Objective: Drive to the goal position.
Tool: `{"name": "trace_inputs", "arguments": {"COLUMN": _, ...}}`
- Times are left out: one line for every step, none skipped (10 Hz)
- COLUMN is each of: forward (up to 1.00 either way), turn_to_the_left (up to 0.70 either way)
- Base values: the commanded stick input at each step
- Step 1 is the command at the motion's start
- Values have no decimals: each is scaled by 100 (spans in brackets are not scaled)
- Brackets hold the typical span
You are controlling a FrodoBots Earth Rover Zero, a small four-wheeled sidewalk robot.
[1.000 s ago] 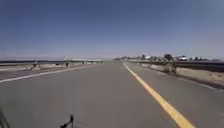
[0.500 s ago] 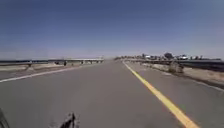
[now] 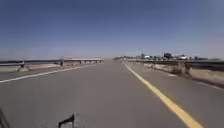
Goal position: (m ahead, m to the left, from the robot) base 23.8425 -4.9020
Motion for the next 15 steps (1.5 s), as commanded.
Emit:
{"name": "trace_inputs", "arguments": {"forward": 100, "turn_to_the_left": 0}}
{"name": "trace_inputs", "arguments": {"forward": 100, "turn_to_the_left": 0}}
{"name": "trace_inputs", "arguments": {"forward": 100, "turn_to_the_left": 0}}
{"name": "trace_inputs", "arguments": {"forward": 100, "turn_to_the_left": 0}}
{"name": "trace_inputs", "arguments": {"forward": 100, "turn_to_the_left": 0}}
{"name": "trace_inputs", "arguments": {"forward": 100, "turn_to_the_left": 0}}
{"name": "trace_inputs", "arguments": {"forward": 100, "turn_to_the_left": 0}}
{"name": "trace_inputs", "arguments": {"forward": 100, "turn_to_the_left": 0}}
{"name": "trace_inputs", "arguments": {"forward": 100, "turn_to_the_left": 0}}
{"name": "trace_inputs", "arguments": {"forward": 100, "turn_to_the_left": 0}}
{"name": "trace_inputs", "arguments": {"forward": 100, "turn_to_the_left": 0}}
{"name": "trace_inputs", "arguments": {"forward": 100, "turn_to_the_left": 0}}
{"name": "trace_inputs", "arguments": {"forward": 100, "turn_to_the_left": 0}}
{"name": "trace_inputs", "arguments": {"forward": 100, "turn_to_the_left": 0}}
{"name": "trace_inputs", "arguments": {"forward": 100, "turn_to_the_left": 0}}
